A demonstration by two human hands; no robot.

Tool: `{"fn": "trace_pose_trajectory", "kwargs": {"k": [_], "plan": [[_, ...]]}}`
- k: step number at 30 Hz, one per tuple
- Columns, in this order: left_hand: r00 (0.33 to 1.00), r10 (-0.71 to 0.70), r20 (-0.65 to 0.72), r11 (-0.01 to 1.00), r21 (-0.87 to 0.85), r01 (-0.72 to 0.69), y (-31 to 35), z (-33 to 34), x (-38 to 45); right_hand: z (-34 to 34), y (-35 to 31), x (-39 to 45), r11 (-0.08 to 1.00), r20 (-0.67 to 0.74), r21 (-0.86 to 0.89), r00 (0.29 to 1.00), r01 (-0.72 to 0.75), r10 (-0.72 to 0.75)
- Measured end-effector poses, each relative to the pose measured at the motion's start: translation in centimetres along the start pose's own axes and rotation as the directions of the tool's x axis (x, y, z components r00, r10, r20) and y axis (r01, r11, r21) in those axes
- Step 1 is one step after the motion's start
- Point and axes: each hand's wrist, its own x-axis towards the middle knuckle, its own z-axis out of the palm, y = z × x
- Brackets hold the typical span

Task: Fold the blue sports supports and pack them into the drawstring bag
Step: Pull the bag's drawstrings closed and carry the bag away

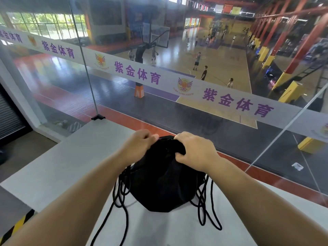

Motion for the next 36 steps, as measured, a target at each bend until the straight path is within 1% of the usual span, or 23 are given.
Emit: {"fn": "trace_pose_trajectory", "kwargs": {"k": [2,3,4,6,8,11,13,15,16,19,21,23,25,28,30,33,36], "plan": [[0.996,-0.008,-0.086,0.999,0.034,0.011,-0.4,-1.8,0.5,-0.2,1.1,-0.5,0.999,-0.005,-0.002,0.999,-0.033,0.033],[0.994,-0.019,-0.107,0.999,0.044,0.023,-0.6,-2.3,0.6,-0.2,1.5,-0.7,0.998,-0.002,0.002,0.998,-0.055,0.055],[0.993,-0.021,-0.120,0.997,0.066,0.029,-0.7,-2.4,0.6,-0.2,1.9,-0.9,0.997,0.002,-0.002,0.997,-0.071,0.071],[0.990,-0.007,-0.139,0.985,0.171,0.032,-0.6,-1.7,0.5,-0.1,2.0,-0.7,0.994,-0.004,0.002,0.994,-0.105,0.105],[0.989,0.016,-0.147,0.977,0.213,0.016,-0.4,-0.8,0.3,0.1,2.0,-0.7,0.986,-0.014,0.090,0.990,-0.138,0.140],[0.994,-0.008,-0.108,0.992,0.127,0.021,-0.9,-0.7,0.4,0.4,2.5,-1.4,0.937,-0.012,0.294,0.979,-0.189,0.201],[0.998,-0.020,-0.053,0.998,0.052,0.023,-1.4,-0.6,0.3,0.5,2.9,-2.3,0.875,0.028,0.384,0.951,-0.295,0.309],[1.000,0.017,0.016,0.997,0.072,-0.018,-1.4,0.0,-0.1,0.8,3.5,-3.2,0.822,0.088,0.420,0.919,-0.384,0.384],[0.998,0.041,0.045,0.995,0.094,-0.045,-1.4,0.4,-0.3,1.0,3.9,-3.7,0.808,0.121,0.427,0.911,-0.406,0.394],[0.993,0.089,0.073,0.978,0.185,-0.102,-0.9,1.4,-0.5,0.9,4.9,-4.9,0.786,0.228,0.446,0.904,-0.428,0.362],[0.995,0.085,0.048,0.957,0.273,-0.095,-0.7,1.8,-0.4,0.7,5.4,-5.5,0.791,0.288,0.439,0.900,-0.427,0.326],[0.996,0.061,0.065,0.952,0.296,-0.077,-0.9,2.0,-0.3,0.7,6.0,-6.1,0.806,0.285,0.398,0.894,-0.438,0.345],[0.988,0.029,0.151,0.962,0.265,-0.069,-1.2,2.3,-0.1,1.0,6.6,-6.6,0.821,0.237,0.339,0.886,-0.459,0.397],[0.959,0.001,0.284,0.972,0.225,-0.068,-0.6,3.3,-0.7,1.1,6.6,-6.9,0.830,0.203,0.274,0.873,-0.486,0.443],[0.943,0.007,0.333,0.970,0.225,-0.087,0.2,4.2,-1.3,1.0,6.2,-6.8,0.834,0.184,0.262,0.874,-0.485,0.450],[0.937,0.015,0.350,0.957,0.265,-0.114,1.0,5.2,-1.4,0.6,5.7,-6.5,0.857,0.141,0.232,0.887,-0.461,0.439],[0.947,0.006,0.321,0.950,0.294,-0.106,1.2,5.4,-1.4,0.2,5.5,-6.5,0.895,0.118,0.212,0.919,-0.393,0.376]]}}
